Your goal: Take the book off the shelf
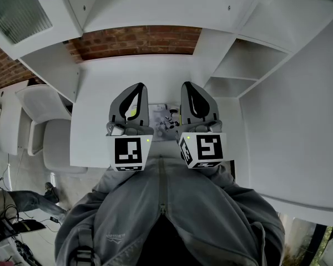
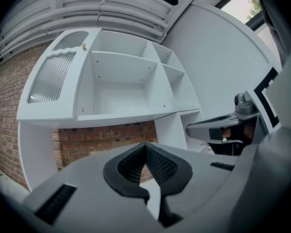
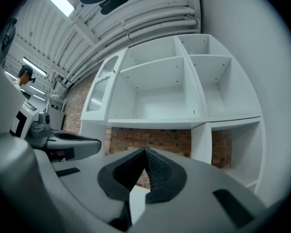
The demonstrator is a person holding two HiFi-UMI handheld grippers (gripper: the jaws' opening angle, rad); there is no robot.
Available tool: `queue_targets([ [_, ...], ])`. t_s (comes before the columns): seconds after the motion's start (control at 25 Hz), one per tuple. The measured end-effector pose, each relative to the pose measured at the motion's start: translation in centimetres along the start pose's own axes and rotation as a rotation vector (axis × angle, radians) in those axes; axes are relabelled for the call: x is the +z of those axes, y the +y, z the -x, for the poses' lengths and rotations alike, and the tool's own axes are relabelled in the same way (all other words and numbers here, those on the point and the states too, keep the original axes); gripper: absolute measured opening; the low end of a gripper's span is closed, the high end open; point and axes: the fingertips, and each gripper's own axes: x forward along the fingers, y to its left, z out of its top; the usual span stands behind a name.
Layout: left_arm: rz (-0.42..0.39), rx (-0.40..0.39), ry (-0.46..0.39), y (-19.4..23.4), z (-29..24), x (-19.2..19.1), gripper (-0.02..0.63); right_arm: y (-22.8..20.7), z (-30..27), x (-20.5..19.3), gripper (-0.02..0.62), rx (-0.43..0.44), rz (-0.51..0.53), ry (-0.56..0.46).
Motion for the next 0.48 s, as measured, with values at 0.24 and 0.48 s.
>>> queue_targets([
  [0.24,0.005,-0.002,0.013,-0.03,-0.59,-0.43,0.008,-0.19,-0.58,-0.51,0.026,0.011,-0.009,0.01],
  [0.48,-0.001,-0.009,0.028,-0.13,-0.77,-0.92,0.008,-0.14,-0.85,-0.84,0.026,0.018,-0.018,0.011],
])
